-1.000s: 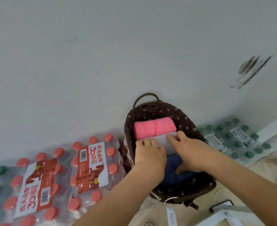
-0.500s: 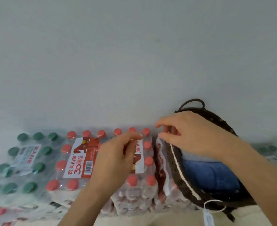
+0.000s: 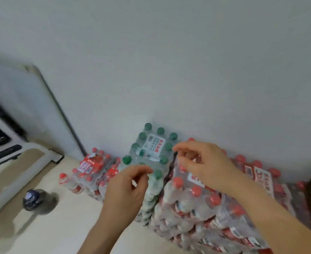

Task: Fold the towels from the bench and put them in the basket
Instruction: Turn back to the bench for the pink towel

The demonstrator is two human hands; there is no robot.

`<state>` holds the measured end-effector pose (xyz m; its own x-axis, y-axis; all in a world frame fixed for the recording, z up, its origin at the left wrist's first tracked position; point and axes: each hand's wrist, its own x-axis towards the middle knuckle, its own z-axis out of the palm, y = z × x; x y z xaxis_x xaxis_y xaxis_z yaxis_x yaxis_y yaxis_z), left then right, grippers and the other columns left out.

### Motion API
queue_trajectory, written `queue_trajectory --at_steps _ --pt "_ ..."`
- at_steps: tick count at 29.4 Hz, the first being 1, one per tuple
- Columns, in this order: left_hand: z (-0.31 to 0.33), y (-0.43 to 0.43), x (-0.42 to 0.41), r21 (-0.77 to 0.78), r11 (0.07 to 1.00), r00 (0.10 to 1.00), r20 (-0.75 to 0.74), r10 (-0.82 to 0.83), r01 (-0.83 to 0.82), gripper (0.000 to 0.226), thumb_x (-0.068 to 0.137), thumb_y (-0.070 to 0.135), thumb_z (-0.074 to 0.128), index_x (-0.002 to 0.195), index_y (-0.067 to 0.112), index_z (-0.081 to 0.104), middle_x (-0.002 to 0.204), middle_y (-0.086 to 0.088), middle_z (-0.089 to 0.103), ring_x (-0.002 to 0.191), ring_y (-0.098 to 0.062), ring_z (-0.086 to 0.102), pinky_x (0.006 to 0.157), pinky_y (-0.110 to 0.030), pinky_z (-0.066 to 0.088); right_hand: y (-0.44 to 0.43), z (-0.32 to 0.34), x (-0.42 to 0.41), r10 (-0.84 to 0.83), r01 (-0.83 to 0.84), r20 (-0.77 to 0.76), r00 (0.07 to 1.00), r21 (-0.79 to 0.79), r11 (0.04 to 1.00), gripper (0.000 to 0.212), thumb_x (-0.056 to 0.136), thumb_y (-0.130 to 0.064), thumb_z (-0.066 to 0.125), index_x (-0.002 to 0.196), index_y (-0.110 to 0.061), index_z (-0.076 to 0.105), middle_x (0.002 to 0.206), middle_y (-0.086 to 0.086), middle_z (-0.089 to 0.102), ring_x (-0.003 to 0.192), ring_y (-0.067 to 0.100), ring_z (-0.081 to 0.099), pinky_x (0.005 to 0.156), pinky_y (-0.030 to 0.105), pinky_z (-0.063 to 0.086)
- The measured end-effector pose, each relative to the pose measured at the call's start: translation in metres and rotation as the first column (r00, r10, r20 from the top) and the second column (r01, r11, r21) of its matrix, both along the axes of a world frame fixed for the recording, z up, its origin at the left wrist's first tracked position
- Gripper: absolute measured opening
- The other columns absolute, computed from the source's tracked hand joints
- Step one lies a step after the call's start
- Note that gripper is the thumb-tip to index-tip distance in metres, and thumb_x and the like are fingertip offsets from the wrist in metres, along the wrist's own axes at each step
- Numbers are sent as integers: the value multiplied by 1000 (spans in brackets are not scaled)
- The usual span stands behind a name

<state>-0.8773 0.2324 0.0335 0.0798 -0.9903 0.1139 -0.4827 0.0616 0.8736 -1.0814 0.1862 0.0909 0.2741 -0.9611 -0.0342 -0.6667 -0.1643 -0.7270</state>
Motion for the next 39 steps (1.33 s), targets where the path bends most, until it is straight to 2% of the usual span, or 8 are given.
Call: queue_trajectory --at_steps 4,7,10,14,17,24,31,39 --pt "-9 20 92 91 979 979 -78 189 -182 32 91 7 56 84 36 68 66 6 65 56 -9 57 53 -17 42 -10 -29 98 52 -74 160 986 138 988 20 88 -19 66 96 -37 69 90 -11 71 84 3 64 76 14 50" --pt "-14 36 149 117 941 945 -47 324 -317 35 92 8 51 85 39 67 73 17 64 66 -6 57 56 -14 40 -15 -43 168 72 -158 305 950 267 951 19 88 -9 65 94 -25 72 86 1 73 80 16 67 69 17 51" --pt "-18 47 195 124 882 886 -40 462 -454 36 90 6 53 86 39 67 84 31 62 81 2 58 64 -10 40 -18 -52 233 -25 -213 480 877 435 875 18 91 -1 57 98 -11 70 83 10 74 71 19 65 59 21 50" --pt "-24 55 245 168 792 793 -75 605 -587 29 92 15 54 86 39 68 72 17 66 64 -3 59 61 -22 48 -27 -67 308 -211 -310 605 768 639 704 18 95 -6 51 105 -2 66 90 19 70 73 23 63 63 31 48" --pt "-31 56 284 171 721 726 -42 687 -672 33 93 12 52 85 41 67 68 14 65 56 -3 54 52 -15 40 -40 -81 365 -244 -402 622 744 709 579 22 95 -18 53 109 -5 65 98 16 72 82 24 67 66 31 51" --pt "-52 18 379 240 573 603 72 795 -784 33 92 13 49 85 42 64 78 19 67 76 0 60 63 -13 40 -86 -113 481 -65 -591 669 741 694 411 31 94 -25 53 124 -20 60 119 5 68 118 18 58 97 44 49" --pt "-94 -23 488 361 378 472 222 853 -852 26 89 13 47 93 31 65 67 6 64 58 -9 54 59 -28 45 -136 -151 623 57 -616 623 780 747 250 32 92 -12 58 121 -25 59 118 9 67 105 23 67 87 41 53" --pt "-156 -11 610 396 187 347 385 855 -899 25 87 13 50 98 23 70 99 9 68 95 -12 61 77 -21 42 -123 -217 772 142 -480 462 876 865 145 25 94 -7 51 117 -12 59 110 18 69 97 30 69 81 38 55"
